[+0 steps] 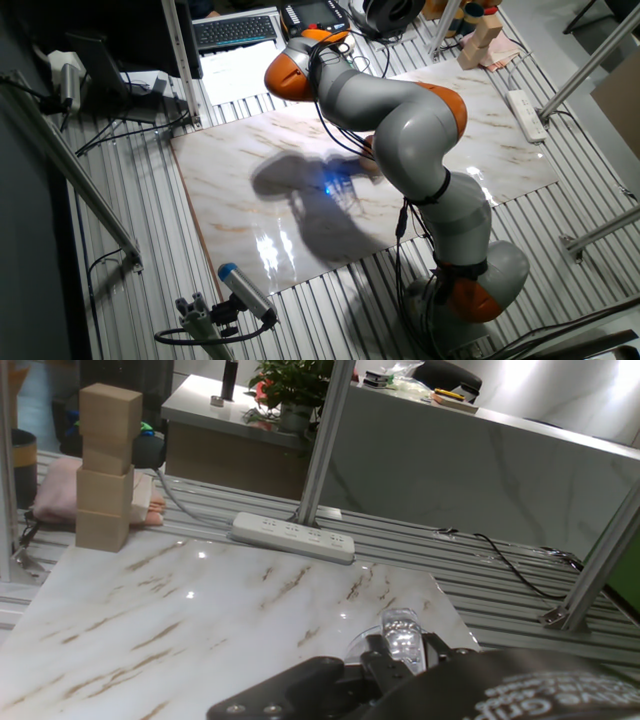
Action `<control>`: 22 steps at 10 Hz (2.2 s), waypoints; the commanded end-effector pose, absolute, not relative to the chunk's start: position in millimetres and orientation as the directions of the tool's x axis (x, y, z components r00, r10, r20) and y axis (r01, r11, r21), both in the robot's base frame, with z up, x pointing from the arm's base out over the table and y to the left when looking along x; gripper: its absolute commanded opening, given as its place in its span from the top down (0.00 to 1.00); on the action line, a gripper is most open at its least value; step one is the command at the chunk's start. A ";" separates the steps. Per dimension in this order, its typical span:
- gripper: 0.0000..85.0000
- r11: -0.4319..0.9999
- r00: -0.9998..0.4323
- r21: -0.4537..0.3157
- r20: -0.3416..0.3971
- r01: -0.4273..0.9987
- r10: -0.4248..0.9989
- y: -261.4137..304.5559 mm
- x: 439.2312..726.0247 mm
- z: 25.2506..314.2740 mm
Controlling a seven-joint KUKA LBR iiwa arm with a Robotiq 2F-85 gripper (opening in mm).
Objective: Pour the water from one cup into another empty cup
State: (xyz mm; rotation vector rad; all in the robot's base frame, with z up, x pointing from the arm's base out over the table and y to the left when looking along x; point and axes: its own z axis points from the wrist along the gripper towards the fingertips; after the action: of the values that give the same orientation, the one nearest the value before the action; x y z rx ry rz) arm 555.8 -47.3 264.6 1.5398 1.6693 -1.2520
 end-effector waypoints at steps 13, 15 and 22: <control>1.00 -0.079 -0.210 -0.270 -0.874 0.960 0.438 -46.7 553.9 266.8; 1.00 -0.076 -0.211 -0.269 -0.875 0.960 0.437 -46.3 553.2 267.3; 1.00 -0.088 -0.210 -0.273 -0.876 0.958 0.434 -45.7 552.4 268.2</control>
State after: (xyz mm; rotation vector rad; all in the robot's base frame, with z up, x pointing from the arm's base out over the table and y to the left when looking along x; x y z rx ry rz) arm 552.5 -45.7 268.3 1.5177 1.6546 -1.2749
